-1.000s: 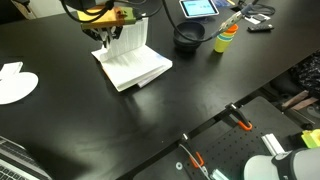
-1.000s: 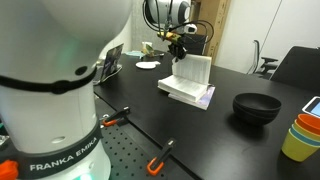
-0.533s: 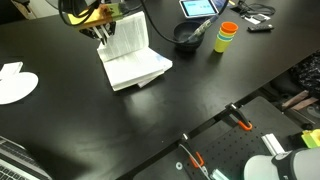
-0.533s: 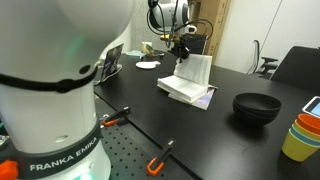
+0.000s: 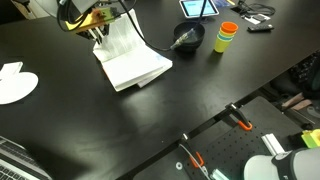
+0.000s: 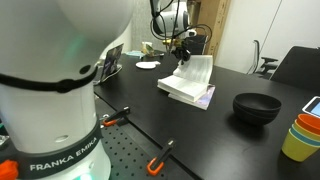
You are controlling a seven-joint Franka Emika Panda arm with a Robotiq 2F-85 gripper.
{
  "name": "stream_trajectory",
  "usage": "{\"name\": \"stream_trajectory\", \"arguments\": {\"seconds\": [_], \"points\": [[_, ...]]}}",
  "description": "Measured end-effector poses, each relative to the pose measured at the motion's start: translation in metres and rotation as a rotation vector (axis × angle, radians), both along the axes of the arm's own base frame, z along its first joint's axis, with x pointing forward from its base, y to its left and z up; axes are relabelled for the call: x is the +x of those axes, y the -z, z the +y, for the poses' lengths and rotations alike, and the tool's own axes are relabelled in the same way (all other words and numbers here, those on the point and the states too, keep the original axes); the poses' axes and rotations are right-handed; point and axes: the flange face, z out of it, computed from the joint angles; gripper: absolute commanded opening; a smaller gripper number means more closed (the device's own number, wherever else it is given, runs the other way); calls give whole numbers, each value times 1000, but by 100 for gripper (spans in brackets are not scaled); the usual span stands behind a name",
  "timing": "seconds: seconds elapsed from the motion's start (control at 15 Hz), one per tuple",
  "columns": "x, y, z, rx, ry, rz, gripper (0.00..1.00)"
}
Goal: Open the book, then flip a few pages
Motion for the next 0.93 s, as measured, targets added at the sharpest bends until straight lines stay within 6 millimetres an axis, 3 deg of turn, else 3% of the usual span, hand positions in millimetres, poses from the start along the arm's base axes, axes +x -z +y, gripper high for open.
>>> {"name": "stream_trajectory", "arguments": {"seconds": [0.13, 0.67, 0.93], "points": [[6, 1, 5, -1, -7, -9, 40], [20, 16, 9, -6, -7, -22, 99], [25, 23, 0, -19, 5, -18, 100]]}}
